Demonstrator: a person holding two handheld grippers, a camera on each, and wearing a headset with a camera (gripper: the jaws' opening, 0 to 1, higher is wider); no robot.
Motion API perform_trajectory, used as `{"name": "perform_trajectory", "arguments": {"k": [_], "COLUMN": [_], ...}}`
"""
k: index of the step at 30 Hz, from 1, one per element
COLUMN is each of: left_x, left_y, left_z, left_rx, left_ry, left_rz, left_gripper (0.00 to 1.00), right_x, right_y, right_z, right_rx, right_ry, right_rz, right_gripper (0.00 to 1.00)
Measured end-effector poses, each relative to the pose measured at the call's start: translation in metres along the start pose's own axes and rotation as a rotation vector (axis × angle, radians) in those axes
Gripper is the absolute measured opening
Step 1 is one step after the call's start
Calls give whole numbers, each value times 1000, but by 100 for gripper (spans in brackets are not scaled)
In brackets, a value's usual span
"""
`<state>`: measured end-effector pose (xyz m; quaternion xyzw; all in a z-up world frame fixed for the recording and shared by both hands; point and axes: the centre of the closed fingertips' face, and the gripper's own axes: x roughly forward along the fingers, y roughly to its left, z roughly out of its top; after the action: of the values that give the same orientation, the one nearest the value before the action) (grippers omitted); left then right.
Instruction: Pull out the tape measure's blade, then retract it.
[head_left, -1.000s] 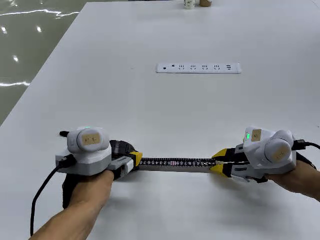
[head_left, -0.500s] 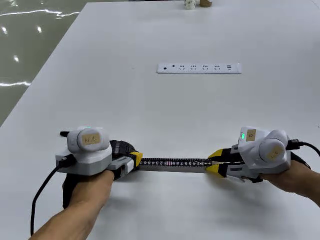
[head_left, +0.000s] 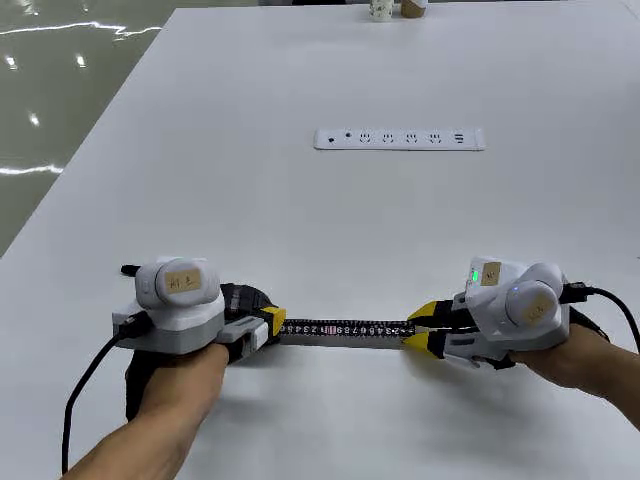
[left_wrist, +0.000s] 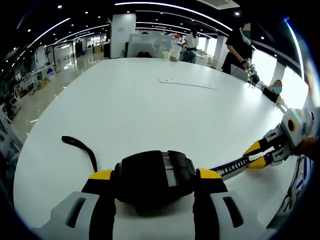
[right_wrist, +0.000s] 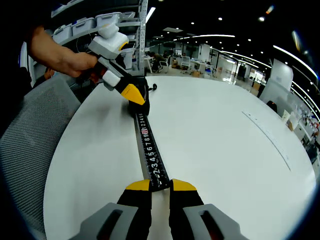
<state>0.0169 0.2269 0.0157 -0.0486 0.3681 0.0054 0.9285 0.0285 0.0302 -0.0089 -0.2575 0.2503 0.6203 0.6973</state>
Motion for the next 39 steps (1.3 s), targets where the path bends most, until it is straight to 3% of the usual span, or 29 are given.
{"name": "perform_trajectory", "arguments": {"k": [39], "left_x": [0], "left_y": [0], "left_z": [-1], "left_rx": [2], "left_ry": [7], "left_rz": [-6], "left_gripper": [58], "right_x": [30], "right_y": [10], "right_z": [24], "right_rx": [16], "right_ry": [-32], "right_rz": [23], "right_gripper": [9]}}
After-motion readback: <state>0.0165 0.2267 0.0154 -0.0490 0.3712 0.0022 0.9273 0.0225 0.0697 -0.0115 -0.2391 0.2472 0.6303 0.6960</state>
